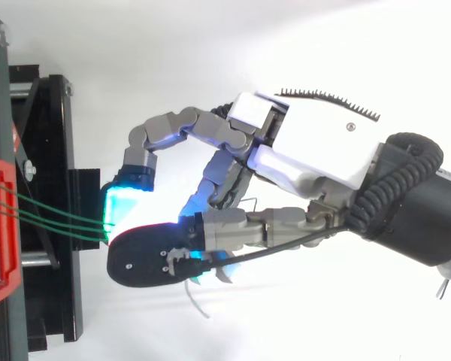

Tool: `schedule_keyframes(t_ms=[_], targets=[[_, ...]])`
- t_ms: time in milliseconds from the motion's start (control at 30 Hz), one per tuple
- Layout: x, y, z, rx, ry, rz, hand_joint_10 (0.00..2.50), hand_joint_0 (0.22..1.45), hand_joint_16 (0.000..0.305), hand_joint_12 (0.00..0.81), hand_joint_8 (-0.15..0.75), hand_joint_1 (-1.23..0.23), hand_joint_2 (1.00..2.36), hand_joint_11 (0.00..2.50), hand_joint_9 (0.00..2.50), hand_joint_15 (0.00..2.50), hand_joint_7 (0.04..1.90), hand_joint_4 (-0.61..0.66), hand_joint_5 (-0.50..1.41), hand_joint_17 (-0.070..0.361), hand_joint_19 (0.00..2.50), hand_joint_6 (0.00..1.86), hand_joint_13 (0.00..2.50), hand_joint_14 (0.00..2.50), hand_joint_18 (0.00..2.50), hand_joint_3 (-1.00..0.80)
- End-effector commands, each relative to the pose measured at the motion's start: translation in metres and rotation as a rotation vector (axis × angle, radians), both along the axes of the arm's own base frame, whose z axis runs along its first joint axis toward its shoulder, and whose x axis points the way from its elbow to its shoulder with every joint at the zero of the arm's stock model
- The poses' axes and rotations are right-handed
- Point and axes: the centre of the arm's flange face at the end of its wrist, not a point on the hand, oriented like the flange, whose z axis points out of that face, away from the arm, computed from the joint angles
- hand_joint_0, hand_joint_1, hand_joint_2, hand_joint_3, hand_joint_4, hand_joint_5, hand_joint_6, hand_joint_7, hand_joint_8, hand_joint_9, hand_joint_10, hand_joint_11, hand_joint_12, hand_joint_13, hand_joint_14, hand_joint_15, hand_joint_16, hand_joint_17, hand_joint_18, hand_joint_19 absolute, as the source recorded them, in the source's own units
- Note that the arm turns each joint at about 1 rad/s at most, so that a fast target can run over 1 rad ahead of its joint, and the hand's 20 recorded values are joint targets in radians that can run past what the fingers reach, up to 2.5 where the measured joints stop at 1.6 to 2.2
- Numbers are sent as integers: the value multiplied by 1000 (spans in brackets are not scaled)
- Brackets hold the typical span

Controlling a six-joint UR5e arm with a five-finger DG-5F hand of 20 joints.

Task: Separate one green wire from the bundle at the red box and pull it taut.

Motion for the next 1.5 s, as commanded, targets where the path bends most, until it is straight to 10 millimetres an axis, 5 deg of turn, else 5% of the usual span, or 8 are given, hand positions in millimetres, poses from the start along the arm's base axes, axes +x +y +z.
schedule_keyframes(t_ms=[0, 400, 733, 1000, 1467], targets=[[0, 0, 0, 0, 1, 0, 23, 611, 61, 392, 285, -810, 1017, 1061, 1350, 1123, 1037, 59, -170, 138, 625, 875, 1491, 26, 1005, -67], [0, -1, 0, 0, 1, -1, 24, 605, 52, 354, 244, -822, 1000, 1075, 1321, 1149, 1052, 64, -178, 117, 664, 882, 1444, 29, 929, -500], [0, 0, 1, 2, -1, 0, 26, 581, 52, 353, 247, -701, 1000, 1085, 1379, 1139, 1061, 63, -169, 118, 677, 871, 1473, 28, 947, -500], [0, 0, 0, 1, 0, 0, 26, 608, 52, 347, 250, -759, 1018, 1096, 1369, 1151, 1128, 36, -168, 117, 681, 881, 1474, 28, 945, -273], [0, 0, -1, 2, 3, 0, 26, 538, 54, 358, 262, -636, 1000, 1084, 1433, 1150, 1090, 73, -157, 123, 673, 872, 1508, 27, 978, -500]])
